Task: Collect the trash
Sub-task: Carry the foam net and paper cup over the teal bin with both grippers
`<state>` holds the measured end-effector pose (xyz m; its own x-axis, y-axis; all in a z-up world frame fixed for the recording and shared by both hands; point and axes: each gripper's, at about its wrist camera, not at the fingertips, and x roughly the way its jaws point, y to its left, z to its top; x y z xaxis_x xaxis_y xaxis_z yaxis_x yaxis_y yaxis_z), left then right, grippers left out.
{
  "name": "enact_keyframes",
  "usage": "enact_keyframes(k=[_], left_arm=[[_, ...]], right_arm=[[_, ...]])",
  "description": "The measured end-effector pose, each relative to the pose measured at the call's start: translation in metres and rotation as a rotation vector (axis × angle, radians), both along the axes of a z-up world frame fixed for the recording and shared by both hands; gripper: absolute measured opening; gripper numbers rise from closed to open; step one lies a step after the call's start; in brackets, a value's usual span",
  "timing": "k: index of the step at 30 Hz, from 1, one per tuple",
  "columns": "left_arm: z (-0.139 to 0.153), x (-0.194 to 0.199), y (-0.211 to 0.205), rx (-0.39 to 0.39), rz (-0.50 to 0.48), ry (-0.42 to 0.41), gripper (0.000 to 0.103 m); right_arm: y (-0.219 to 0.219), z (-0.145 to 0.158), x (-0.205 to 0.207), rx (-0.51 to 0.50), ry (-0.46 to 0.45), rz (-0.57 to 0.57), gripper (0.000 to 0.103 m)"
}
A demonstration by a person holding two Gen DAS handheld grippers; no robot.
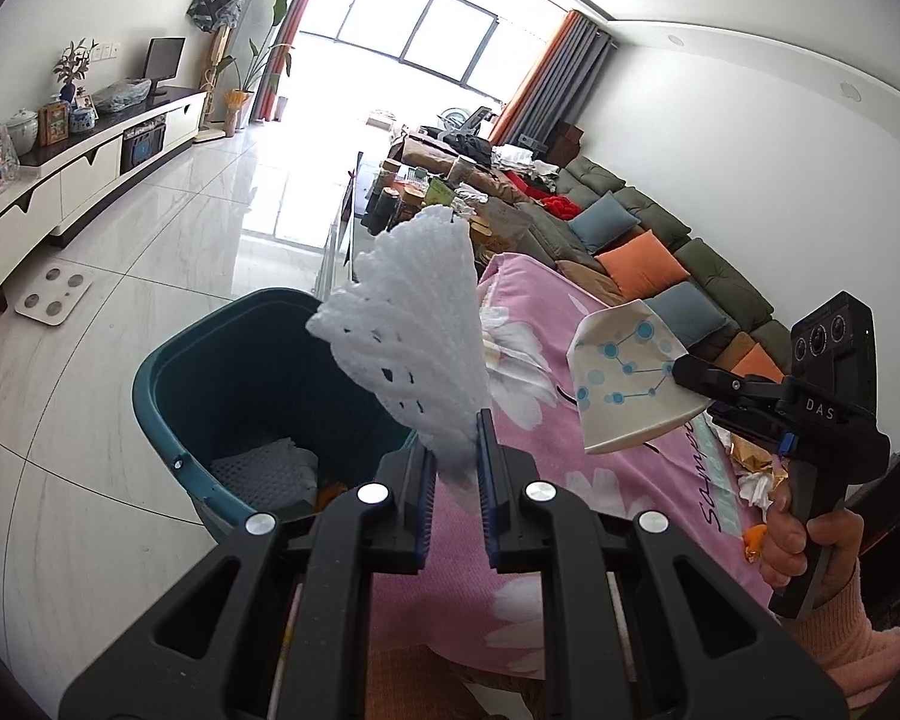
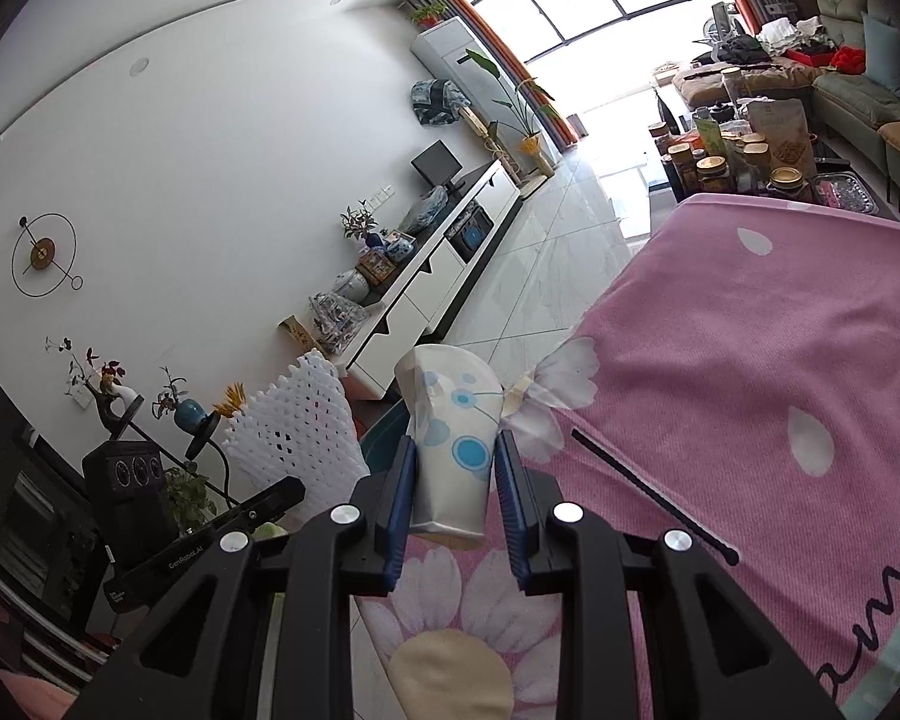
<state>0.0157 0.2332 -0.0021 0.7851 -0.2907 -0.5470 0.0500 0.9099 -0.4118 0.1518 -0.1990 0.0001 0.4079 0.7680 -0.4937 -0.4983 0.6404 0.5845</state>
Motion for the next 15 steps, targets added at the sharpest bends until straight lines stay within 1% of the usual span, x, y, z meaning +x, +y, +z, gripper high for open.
enact_keyframes(k=[9,15], left_arm=[[-0.007,0.002,0.023,0.004,0.055,0.021,0.013],[-0.014,0.008,0.029,0.007,0.078,0.044,0.013]], right_arm=[[0.038,0.003,0.015,-0.011,-0.004,0.062,0.025],[0.061,0.002,0.022,-0.018,0.004,0.089,0.025]])
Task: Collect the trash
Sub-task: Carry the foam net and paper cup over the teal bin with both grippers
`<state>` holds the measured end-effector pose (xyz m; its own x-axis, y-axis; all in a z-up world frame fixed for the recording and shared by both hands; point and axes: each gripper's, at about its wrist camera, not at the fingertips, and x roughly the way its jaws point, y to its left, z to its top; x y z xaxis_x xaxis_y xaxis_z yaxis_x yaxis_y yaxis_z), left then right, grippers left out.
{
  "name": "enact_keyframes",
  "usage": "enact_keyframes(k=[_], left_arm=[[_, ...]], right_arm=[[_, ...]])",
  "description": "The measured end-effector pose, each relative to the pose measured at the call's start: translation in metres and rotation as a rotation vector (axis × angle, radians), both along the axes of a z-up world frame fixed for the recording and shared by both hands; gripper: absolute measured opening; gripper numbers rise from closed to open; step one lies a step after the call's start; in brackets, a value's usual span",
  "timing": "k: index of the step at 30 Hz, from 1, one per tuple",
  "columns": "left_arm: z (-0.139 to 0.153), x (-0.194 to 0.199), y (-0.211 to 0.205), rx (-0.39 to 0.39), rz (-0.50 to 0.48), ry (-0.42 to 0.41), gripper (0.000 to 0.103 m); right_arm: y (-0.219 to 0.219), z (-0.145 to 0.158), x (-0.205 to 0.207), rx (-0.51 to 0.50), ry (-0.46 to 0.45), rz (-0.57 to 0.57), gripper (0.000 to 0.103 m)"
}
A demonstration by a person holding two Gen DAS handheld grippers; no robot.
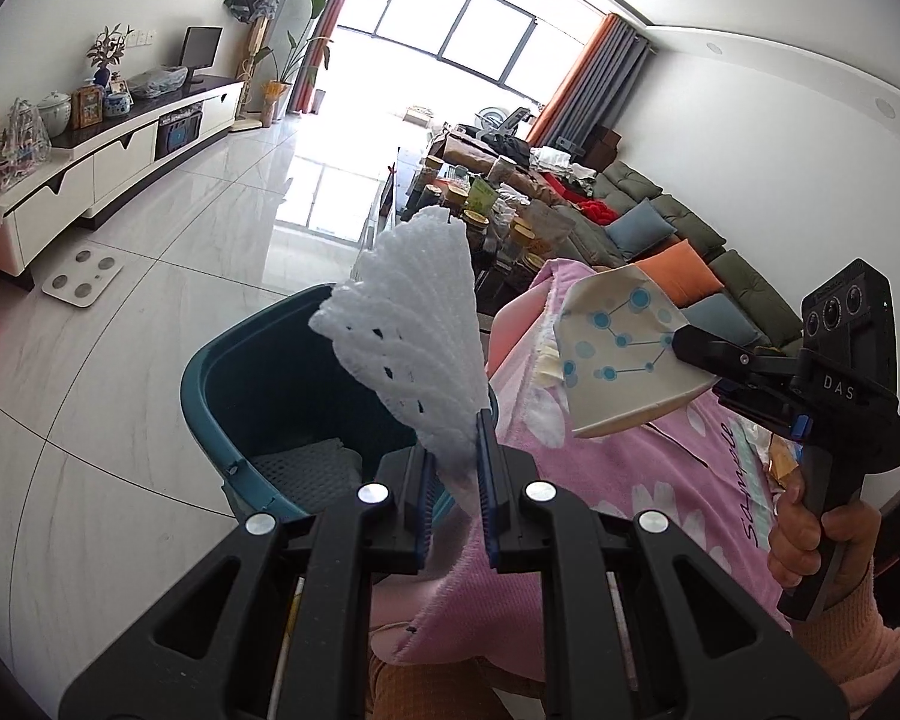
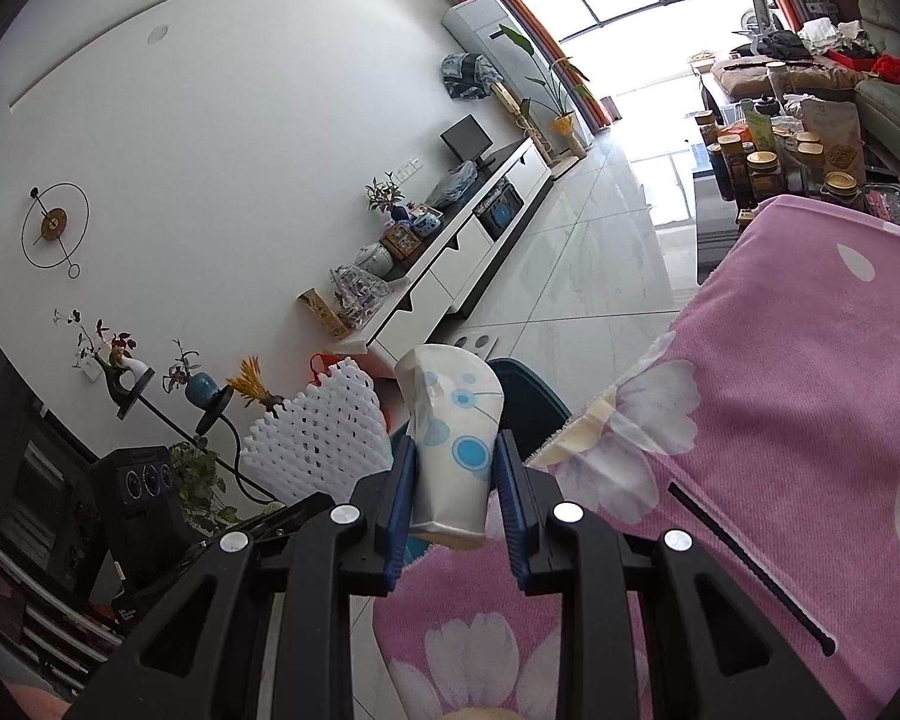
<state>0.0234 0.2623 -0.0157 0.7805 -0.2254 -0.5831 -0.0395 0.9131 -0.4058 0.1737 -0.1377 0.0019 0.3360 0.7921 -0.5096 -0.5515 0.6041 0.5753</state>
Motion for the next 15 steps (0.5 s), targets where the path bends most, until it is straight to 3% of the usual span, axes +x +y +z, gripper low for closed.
enact_keyframes(k=[15], left_arm=[[-0.016,0.022,0.004,0.009,0.028,0.056,0.013]], right_arm=[[0.048,-0.017,0.016,-0.059,0.038,0.025,0.025]])
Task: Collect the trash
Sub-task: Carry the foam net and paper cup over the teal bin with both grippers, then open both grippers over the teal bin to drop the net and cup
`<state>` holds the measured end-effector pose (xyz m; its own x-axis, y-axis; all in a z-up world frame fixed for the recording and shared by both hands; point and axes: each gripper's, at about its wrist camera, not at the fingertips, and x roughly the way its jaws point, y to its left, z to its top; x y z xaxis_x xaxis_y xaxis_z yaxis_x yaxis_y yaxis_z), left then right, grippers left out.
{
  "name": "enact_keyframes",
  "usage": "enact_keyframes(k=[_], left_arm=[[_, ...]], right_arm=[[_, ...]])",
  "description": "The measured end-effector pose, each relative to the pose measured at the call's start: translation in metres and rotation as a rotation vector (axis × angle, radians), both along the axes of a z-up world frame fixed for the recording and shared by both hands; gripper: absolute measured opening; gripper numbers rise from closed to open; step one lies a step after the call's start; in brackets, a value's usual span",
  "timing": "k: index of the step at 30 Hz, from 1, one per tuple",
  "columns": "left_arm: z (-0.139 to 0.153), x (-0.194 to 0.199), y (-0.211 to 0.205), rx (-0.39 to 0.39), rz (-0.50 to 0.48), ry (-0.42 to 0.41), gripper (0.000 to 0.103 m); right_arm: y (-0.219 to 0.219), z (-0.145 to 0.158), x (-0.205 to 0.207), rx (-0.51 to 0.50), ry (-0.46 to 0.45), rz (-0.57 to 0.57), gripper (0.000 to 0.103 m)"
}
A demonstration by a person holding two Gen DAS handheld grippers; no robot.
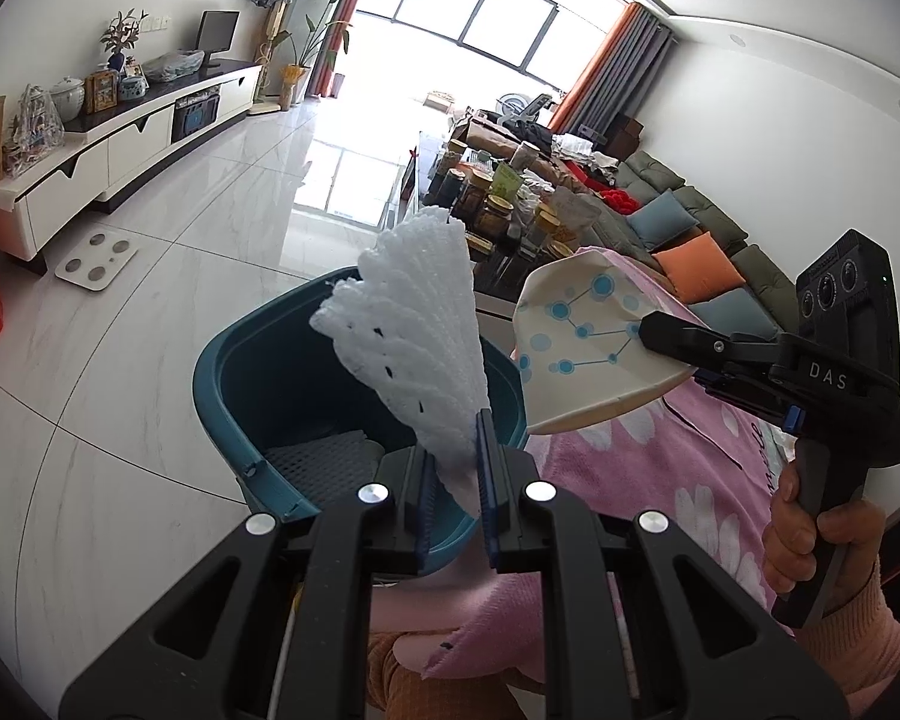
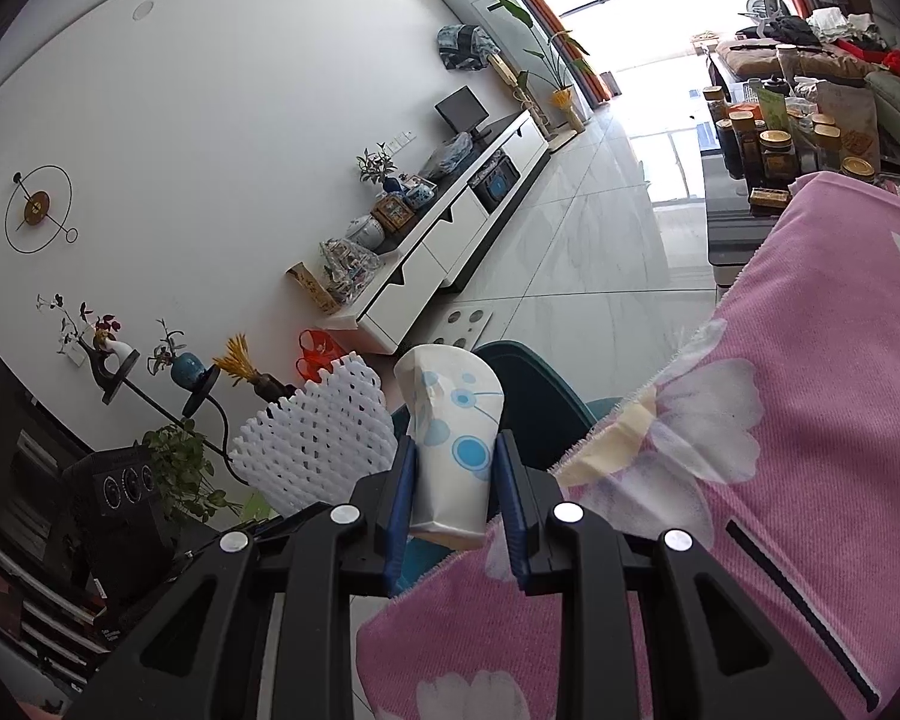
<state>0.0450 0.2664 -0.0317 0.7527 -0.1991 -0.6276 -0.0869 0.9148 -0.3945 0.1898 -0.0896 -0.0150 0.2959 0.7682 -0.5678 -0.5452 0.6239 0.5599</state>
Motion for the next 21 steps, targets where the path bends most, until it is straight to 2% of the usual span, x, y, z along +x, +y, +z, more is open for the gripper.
enact_keyframes(k=[19,21], left_arm=[[-0.036,0.04,-0.009,0.016,0.017,0.114,0.013],[-0.04,0.047,-0.01,0.015,0.022,0.126,0.017]], right_arm=[[0.052,-0.023,0.015,-0.111,0.047,0.015,0.027],[0.057,-0.025,0.018,-0.129,0.051,0.022,0.029]])
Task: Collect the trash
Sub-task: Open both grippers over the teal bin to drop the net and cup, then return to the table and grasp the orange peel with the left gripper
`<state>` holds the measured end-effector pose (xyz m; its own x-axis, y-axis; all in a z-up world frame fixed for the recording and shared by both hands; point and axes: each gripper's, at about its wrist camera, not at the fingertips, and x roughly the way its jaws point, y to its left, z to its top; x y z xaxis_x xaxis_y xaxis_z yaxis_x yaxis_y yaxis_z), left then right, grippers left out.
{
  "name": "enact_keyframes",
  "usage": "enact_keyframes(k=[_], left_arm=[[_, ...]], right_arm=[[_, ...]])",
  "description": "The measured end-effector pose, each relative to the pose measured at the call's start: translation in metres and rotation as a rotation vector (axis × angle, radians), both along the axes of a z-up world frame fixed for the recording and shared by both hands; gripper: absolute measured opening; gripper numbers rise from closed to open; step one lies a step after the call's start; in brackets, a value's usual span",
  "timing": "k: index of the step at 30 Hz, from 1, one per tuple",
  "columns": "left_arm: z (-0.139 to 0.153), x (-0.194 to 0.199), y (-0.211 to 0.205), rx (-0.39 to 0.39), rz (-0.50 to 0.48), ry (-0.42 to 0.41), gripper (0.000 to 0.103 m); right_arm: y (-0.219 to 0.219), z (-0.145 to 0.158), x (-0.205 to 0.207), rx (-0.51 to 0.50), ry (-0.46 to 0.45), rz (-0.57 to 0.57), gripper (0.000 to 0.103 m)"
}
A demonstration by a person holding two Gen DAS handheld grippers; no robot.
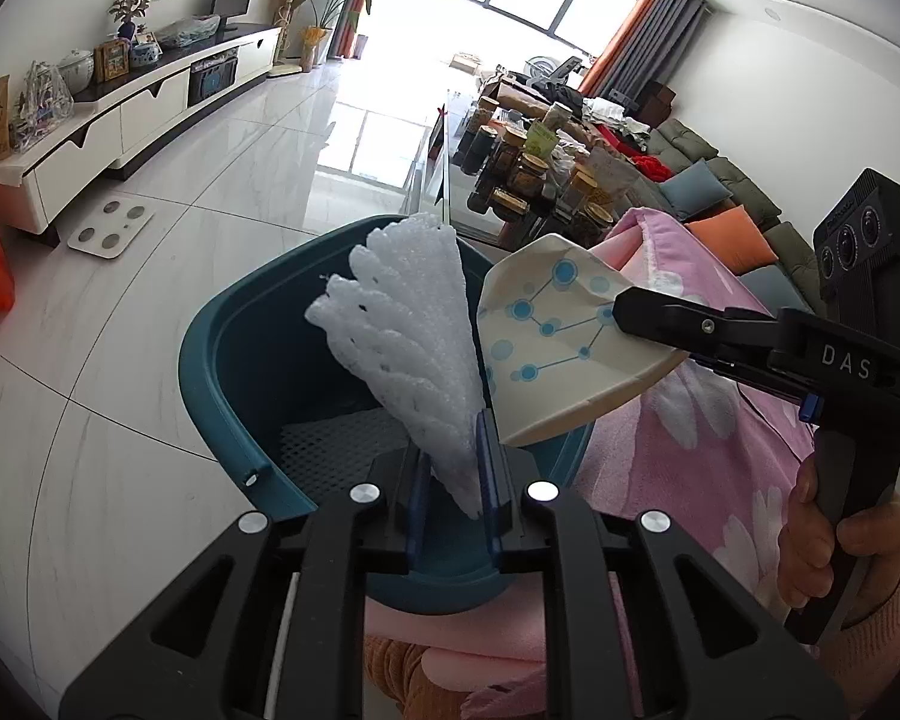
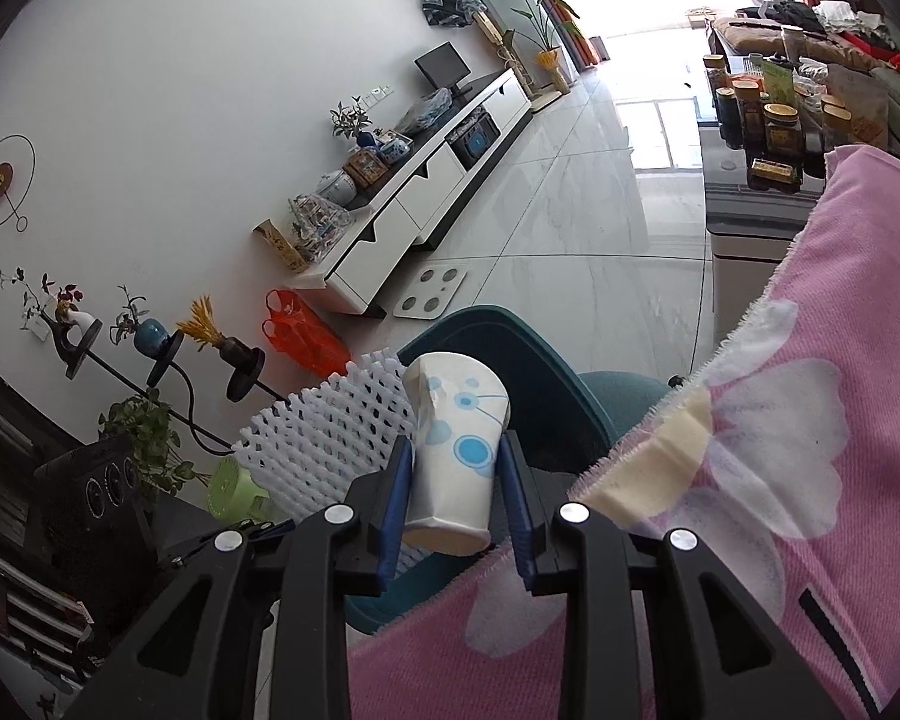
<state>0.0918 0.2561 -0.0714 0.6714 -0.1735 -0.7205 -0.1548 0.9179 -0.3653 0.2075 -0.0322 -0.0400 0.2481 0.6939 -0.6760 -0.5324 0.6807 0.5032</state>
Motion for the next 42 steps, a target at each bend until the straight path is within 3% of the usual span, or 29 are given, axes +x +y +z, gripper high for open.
enact_keyframes(k=[2,4,10,15,21,26,30,42], left_arm=[[-0.005,0.006,0.001,-0.006,0.007,0.012,0.031],[-0.01,0.012,0.002,-0.01,0.013,0.024,0.035],[-0.025,0.02,0.007,-0.031,0.037,0.059,0.035],[-0.016,0.008,0.0,-0.022,0.018,0.0,0.037],[0.019,-0.019,-0.026,0.011,-0.046,-0.124,0.049],[0.042,-0.037,-0.067,0.007,-0.167,-0.206,0.055],[0.043,-0.043,-0.116,-0.015,-0.304,-0.205,0.055],[0.03,-0.051,-0.285,-0.044,-0.733,-0.17,0.055]], right_arm=[[0.004,-0.003,0.002,-0.006,0.01,-0.004,0.029],[0.004,-0.005,0.003,-0.007,0.012,-0.009,0.029],[-0.004,-0.006,0.0,-0.003,0.017,-0.019,0.029],[-0.024,0.004,-0.008,0.02,-0.007,-0.032,0.03],[-0.058,0.028,-0.036,0.044,-0.097,-0.035,0.04],[-0.096,0.046,-0.067,0.045,-0.176,-0.055,0.045],[-0.144,0.05,-0.09,0.038,-0.215,-0.131,0.049],[-0.308,0.048,-0.156,-0.047,-0.252,-0.499,0.049]])
